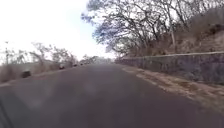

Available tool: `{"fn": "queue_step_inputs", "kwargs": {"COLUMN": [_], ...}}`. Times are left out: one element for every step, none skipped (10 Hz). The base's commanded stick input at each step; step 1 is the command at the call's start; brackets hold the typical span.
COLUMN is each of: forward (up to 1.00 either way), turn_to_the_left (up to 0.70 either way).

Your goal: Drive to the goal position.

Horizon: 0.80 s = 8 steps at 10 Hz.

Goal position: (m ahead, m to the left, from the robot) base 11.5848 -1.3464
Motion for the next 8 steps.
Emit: {"fn": "queue_step_inputs", "kwargs": {"forward": [0.70, 0.70, 0.70, 0.70, 0.70, 0.70, 0.70, 0.70], "turn_to_the_left": [0.00, 0.00, 0.00, 0.00, 0.00, 0.00, 0.00, 0.00]}}
